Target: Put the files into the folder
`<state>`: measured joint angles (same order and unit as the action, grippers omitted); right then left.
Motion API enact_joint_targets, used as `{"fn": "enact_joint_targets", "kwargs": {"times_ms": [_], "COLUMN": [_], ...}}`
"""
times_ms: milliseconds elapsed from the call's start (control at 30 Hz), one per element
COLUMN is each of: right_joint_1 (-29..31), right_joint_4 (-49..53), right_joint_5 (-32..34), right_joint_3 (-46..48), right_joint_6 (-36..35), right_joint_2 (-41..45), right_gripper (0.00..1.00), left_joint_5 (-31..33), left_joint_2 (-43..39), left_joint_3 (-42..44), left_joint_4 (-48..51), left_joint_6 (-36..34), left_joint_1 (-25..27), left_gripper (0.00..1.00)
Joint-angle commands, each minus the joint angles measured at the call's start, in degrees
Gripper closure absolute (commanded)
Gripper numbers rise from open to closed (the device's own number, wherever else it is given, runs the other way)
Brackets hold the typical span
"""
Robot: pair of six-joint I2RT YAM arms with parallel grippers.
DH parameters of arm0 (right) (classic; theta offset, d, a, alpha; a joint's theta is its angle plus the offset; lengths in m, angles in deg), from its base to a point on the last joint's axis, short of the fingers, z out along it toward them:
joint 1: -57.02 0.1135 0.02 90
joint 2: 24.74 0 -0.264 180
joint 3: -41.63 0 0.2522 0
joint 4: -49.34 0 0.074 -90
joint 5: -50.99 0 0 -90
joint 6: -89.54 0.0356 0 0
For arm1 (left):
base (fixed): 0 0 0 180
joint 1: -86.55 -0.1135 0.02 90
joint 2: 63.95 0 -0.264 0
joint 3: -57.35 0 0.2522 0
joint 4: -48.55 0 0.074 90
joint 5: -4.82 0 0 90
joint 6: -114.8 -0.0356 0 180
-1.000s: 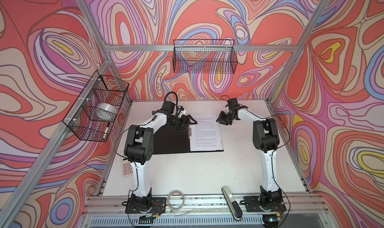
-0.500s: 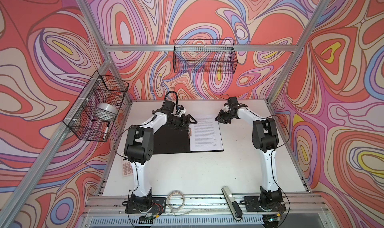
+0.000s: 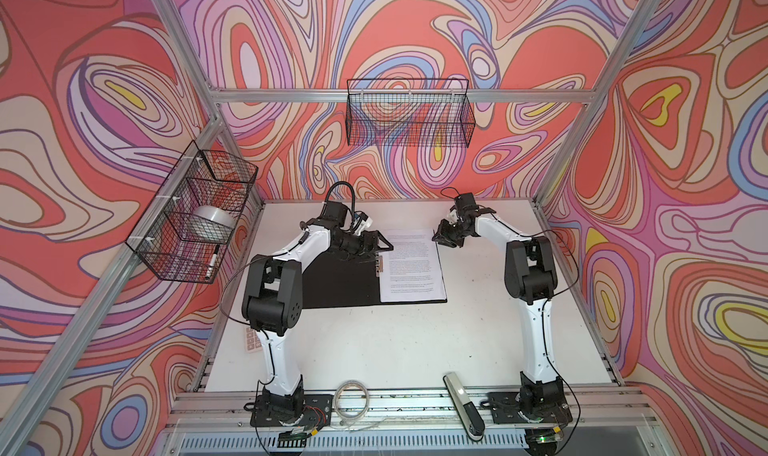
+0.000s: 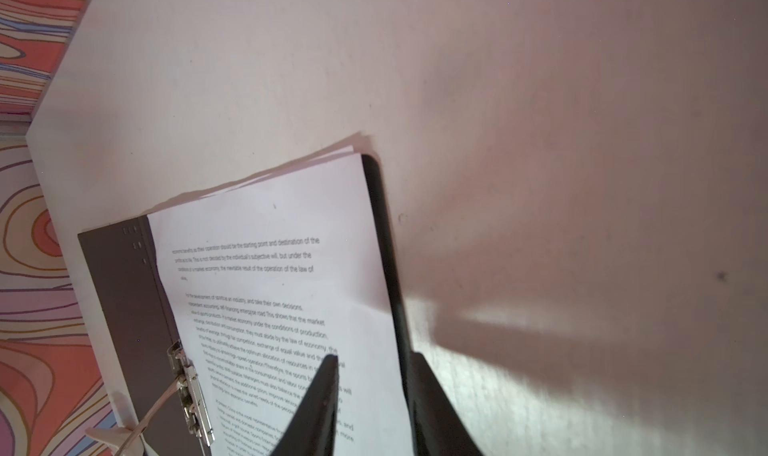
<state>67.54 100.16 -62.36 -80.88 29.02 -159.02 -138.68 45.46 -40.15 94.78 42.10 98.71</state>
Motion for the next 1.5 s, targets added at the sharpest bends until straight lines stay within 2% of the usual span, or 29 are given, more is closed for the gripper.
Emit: {"fn": "enact_joint_targets", "kwargs": {"times_ms": [0,100,233,300,367,500,867,1100,1300,1467], "right_joint_1": [-0.15,0.01,2.02,4.07,6.57,13.18,24.02,27.21,28.49,28.94], "right_joint_4": [0.39,1.53,5.75,10.56,15.66,23.38,22.75,23.67,23.92,25.08], "right_joint_5": [2.58,3.17,5.74,7.70,9.12,14.20,13.68,14.10,14.02,15.04], "right_joint_3": [0.13,1.43,1.94,-0.20,-3.22,-8.56,-15.02,-23.21,-25.52,-25.74], "right_joint_6": [-0.26,-0.10,-1.63,-3.25,-5.06,-6.67,-1.55,-0.10,0.44,0.14], "right_joint_2": [5.44,8.36,11.84,12.37,11.88,10.84,7.56,0.56,-2.36,-3.36], "right_gripper": [0.70,0.71,0.73,0.74,0.77,0.78,0.79,0.79,0.79,0.79], "left_joint_5": [1.63,5.32,12.51,17.37,19.59,20.84,24.58,25.06,31.57,28.48], "left_joint_2": [-6.13,-8.18,-9.13,-8.96,-8.61,-7.71,-5.69,-5.09,-4.90,-4.14], "left_joint_3": [1.77,2.51,3.95,4.66,5.65,7.92,11.85,12.91,12.58,11.72], "left_joint_4": [3.60,3.11,0.30,-0.01,-0.33,-0.42,0.42,0.62,1.87,3.83], "left_joint_6": [-5.98,-6.91,-3.70,-3.50,-3.35,-2.80,-4.94,-7.63,-10.07,-12.20], "left_joint_1": [-0.56,-0.80,-2.04,-2.66,-3.55,-5.55,-7.22,-7.42,-7.51,-7.85], "left_gripper": [0.00,0.00,0.00,0.00,0.00,0.01,0.04,0.06,0.08,0.08]}}
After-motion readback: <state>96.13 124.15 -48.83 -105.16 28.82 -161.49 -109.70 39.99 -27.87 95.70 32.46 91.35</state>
